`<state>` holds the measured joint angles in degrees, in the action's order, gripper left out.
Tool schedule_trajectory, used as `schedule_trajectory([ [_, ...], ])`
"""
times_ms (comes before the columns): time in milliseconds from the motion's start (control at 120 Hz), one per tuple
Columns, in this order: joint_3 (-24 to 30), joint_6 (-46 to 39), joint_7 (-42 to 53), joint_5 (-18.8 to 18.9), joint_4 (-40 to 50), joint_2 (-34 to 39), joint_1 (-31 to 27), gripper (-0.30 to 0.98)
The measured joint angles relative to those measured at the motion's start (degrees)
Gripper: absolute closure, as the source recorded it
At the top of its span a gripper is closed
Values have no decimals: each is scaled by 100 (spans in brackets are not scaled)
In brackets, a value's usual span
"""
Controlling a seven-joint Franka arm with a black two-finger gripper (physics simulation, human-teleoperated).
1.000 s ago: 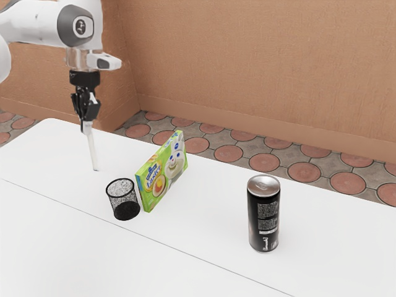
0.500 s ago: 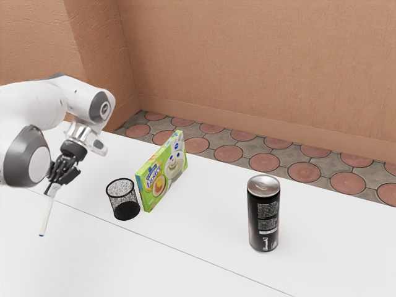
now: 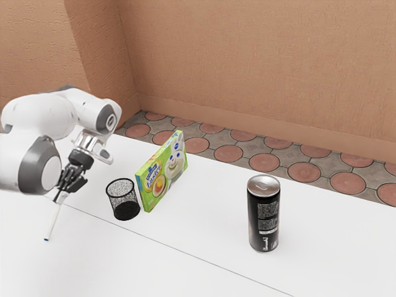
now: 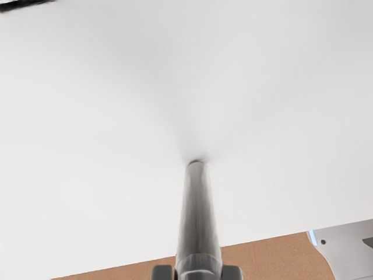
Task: Take the marker out of the pen holder and place it to the left of the pen holder.
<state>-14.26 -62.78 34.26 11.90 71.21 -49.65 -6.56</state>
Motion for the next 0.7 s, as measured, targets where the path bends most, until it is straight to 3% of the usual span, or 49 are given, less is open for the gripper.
schedule_trajectory([
  [92, 7, -80, 6, -9, -13, -20, -3, 73],
  [325, 76, -143, -12, -56, -12, 63, 13, 28],
  [375, 352, -150, 7, -56, 42, 612, 43, 22],
  [525, 1250, -592, 178, -346, 853, 3367, 306, 11],
  [592, 1390, -921, 388, -543, 863, 3838, 347, 8],
  [700, 1497, -1272, 687, -714, 580, 4011, 373, 5],
])
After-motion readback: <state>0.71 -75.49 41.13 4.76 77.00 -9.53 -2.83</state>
